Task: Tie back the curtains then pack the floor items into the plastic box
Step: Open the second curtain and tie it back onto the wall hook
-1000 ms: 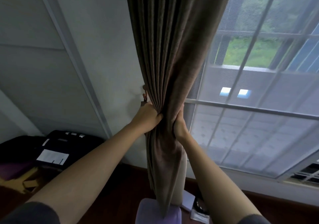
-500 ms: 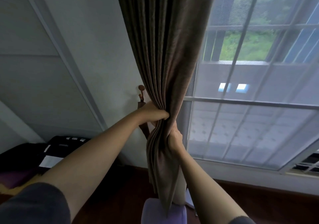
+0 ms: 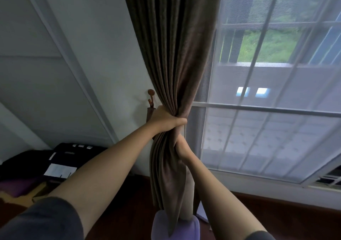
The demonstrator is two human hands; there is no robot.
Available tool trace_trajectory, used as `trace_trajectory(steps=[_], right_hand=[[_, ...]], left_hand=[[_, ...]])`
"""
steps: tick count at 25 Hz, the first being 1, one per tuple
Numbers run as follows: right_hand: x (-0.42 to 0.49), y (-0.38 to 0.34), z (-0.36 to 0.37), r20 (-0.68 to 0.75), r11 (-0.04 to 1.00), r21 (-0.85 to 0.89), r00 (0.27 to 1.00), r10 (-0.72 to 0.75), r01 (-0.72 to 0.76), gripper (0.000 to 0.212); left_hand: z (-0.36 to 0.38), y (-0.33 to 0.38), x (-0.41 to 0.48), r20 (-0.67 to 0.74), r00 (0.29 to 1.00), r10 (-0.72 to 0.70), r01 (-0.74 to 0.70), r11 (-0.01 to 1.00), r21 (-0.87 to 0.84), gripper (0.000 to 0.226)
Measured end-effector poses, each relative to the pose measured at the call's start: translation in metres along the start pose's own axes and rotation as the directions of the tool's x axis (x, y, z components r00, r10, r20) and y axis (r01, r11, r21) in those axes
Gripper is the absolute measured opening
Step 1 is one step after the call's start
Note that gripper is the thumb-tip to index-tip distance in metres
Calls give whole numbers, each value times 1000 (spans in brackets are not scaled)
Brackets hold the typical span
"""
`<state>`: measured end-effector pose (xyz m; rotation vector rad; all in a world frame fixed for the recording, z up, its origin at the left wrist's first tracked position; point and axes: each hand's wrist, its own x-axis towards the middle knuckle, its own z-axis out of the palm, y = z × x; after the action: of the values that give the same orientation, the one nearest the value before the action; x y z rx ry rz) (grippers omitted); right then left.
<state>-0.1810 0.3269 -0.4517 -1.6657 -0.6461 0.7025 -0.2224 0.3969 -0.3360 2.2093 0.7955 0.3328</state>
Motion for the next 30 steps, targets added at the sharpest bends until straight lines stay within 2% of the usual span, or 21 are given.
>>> trace_trajectory(steps=[2, 6, 8, 13, 17, 20, 23, 26, 28, 29, 30], right_hand=[[7, 1, -1, 104, 993, -113, 994, -21, 33, 49], [20, -1, 2, 127, 986, -162, 992, -20, 41, 48], [32, -5, 8, 122, 982, -189, 993, 7, 16, 47], [82, -20, 32, 171, 918, -396, 984, 53, 19, 34], [117, -27, 61, 203, 842, -539, 971, 125, 4, 36], [137, -13, 68, 181, 898, -441, 978, 102, -12, 32], [147, -7, 75, 96, 958, -284, 993, 73, -43, 4], [125, -14, 71, 20, 993, -109, 999, 43, -41, 24], [114, -8, 62, -9, 997, 53, 999, 54, -53, 17], [105, -7, 53, -4, 994, 89, 997, 71, -71, 10], [99, -5, 40, -1, 994, 62, 996, 94, -94, 13]], left_hand=[[-13, -14, -5, -70, 998, -3, -2, 998, -67, 40], [-57, -53, -7, -280, 959, -52, 21, 994, -109, 56], [-82, -69, -8, -324, 943, -76, 35, 991, -130, 60], [-134, -107, -10, -361, 923, -137, 96, 987, -129, 77], [-157, -119, -10, -391, 913, -115, 81, 991, -103, 62], [-166, -122, -9, -383, 918, -100, 74, 994, -84, 56], [-170, -129, -7, -339, 935, -107, 74, 991, -108, 59], [-166, -131, -2, -321, 941, -109, 63, 987, -150, 55], [-161, -129, 1, -317, 942, -113, 66, 986, -155, 54], [-158, -126, 2, -309, 944, -115, 69, 985, -157, 55], [-155, -124, 3, -293, 950, -111, 67, 985, -157, 57]])
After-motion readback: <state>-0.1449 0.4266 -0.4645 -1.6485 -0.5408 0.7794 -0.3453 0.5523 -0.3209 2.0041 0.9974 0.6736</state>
